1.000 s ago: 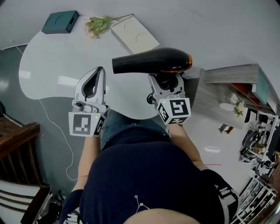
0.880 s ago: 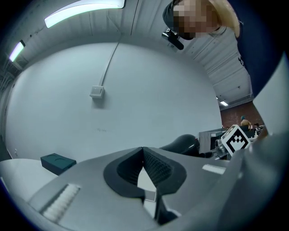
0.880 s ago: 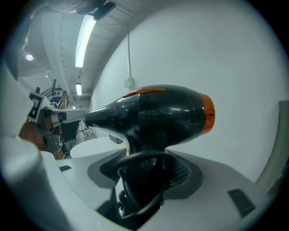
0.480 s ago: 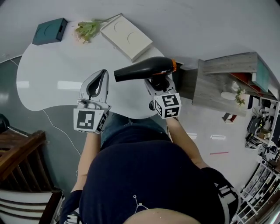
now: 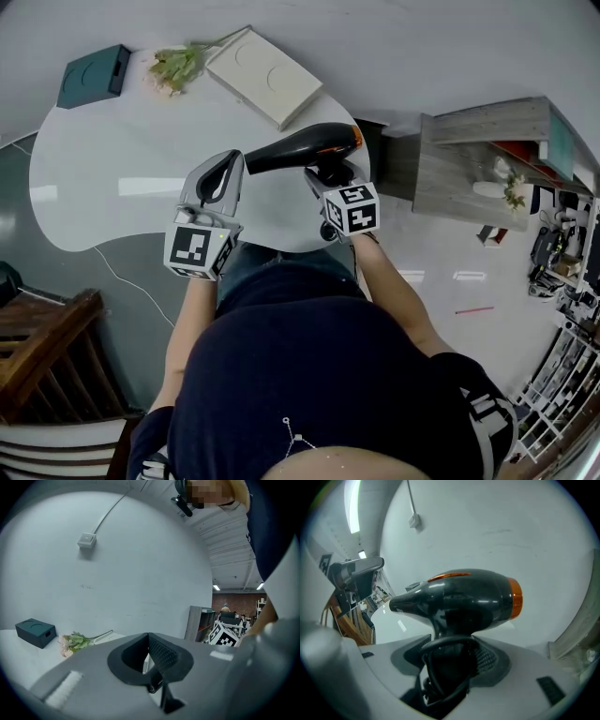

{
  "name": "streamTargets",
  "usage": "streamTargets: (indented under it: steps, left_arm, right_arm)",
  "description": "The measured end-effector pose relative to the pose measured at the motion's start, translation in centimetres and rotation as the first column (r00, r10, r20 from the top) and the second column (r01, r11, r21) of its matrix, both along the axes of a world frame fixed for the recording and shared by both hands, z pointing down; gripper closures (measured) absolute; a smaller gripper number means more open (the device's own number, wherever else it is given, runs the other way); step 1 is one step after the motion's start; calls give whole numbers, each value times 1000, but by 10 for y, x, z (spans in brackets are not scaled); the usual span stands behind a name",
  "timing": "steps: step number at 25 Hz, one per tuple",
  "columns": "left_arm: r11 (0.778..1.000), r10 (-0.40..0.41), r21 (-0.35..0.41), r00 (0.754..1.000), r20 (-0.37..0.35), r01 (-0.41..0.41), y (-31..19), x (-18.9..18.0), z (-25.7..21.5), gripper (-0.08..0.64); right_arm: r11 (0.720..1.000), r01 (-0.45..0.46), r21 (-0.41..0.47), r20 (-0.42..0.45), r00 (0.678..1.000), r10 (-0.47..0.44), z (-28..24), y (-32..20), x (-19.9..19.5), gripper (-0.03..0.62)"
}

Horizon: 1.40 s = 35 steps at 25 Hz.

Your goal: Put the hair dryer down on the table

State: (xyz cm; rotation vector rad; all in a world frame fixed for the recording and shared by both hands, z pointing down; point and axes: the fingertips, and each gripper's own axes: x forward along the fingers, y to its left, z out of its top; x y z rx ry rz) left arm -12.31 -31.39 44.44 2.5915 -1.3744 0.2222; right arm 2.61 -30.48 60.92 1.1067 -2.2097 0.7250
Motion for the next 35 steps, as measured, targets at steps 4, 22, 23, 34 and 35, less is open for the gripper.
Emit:
streamTargets:
  steps: [4, 22, 23, 34, 35]
  left_arm:
    - [999, 29, -14, 1000, 4, -29, -3, 1, 8, 548]
    - [997, 50, -52, 999, 1, -50, -2, -9, 20, 548]
    - [997, 45, -58, 999, -2, -45, -1, -10, 21, 548]
    - [998, 51, -37, 999, -1, -51, 12, -9, 17, 548]
    - [998, 51, -36, 999, 0, -51, 14, -9, 17, 548]
  right_arm:
    - [998, -15, -55, -21, 1000, 13, 15, -3, 1, 333]
    - [982, -34, -184, -105, 994, 14, 52, -7, 1, 333]
    - [982, -34, -187, -108, 994, 14, 53, -7, 1, 333]
    - [984, -62, -169, -134, 990, 39, 48, -10, 1, 309]
    - [984, -62, -166, -139, 990, 39, 45, -11, 2, 290]
